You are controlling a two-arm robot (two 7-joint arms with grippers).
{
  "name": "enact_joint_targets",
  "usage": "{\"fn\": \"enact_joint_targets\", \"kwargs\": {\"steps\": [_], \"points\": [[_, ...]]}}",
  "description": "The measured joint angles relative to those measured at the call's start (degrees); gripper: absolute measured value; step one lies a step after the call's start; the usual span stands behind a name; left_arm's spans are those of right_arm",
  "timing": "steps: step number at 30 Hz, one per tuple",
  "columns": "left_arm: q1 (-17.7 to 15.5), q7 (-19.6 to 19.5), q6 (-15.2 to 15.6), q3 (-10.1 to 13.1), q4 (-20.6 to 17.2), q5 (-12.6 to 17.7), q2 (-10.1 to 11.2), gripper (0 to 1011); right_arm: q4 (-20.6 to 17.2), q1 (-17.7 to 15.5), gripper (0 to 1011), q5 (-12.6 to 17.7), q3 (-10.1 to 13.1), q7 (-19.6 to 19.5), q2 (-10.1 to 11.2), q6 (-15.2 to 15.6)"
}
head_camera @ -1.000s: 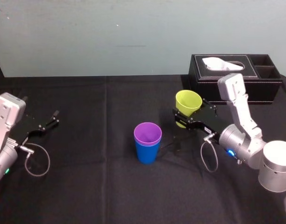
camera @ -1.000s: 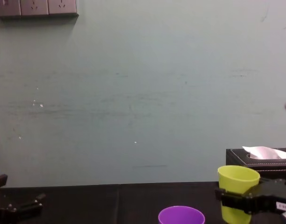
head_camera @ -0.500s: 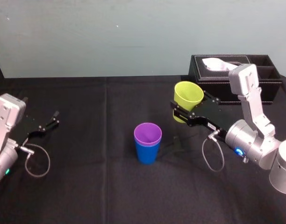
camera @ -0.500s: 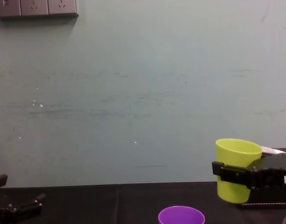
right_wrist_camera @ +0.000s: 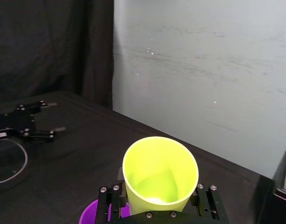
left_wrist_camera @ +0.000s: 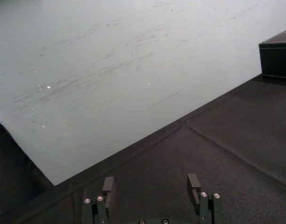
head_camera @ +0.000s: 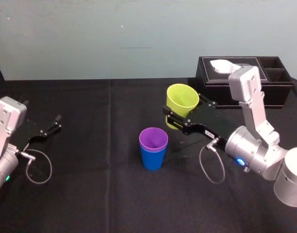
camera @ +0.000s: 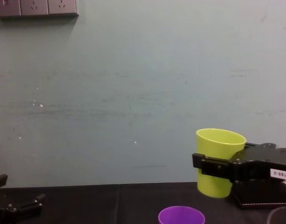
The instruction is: Stack the three plastic cups sequentially using one hand.
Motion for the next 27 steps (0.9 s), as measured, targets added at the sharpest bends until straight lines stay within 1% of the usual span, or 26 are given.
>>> {"fn": "enact_joint_targets", "kwargs": {"steps": [12,27], "points": [[0.0,0.0,0.0,0.0,0.0,0.0,0.0,1010,-0.9,-0.1,734,-1.0,-2.3,-0.1,-0.1,-0.6],[0.0,0.0,0.0,0.0,0.0,0.0,0.0,1010,-1.0,-0.2,734,-1.6,-4.3,0.5,-0.1,-0.8]]}}
